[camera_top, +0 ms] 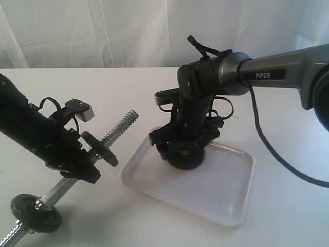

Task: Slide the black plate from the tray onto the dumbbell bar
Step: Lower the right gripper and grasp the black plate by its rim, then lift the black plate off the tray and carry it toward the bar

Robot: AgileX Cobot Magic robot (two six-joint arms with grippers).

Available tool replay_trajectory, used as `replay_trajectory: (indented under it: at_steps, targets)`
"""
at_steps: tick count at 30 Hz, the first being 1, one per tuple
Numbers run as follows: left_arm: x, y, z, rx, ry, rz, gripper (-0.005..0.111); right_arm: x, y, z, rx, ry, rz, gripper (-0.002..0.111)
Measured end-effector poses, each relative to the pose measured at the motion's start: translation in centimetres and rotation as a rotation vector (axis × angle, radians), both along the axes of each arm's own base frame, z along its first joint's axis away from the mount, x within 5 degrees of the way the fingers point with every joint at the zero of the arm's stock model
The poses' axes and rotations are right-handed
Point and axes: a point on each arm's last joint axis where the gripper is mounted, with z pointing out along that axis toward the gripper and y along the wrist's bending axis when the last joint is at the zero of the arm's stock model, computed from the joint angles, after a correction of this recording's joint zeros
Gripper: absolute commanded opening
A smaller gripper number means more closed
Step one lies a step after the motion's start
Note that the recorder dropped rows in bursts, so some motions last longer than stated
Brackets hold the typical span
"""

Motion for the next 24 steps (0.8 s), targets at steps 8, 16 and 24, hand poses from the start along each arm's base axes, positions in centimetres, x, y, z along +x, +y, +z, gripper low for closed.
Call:
replay_trajectory:
  at_steps: [8,16,24]
  targets:
    - [0.0,0.0,0.0,0.000,-0.002,0.001,0.000,-0.2,0.1,0.0,0.018,0.033,0.010,0.000]
    - [0.0,0.0,0.0,0.000,-0.002,0.001,0.000,-1.2,-1.2,1.8,0.158,0.216,0.019,0.000]
    - [0.0,0.0,0.0,0.001,-0.009,-0.008,0.000,-1.0,-5.2,4.8,0.221,0.303,0.055,0.000]
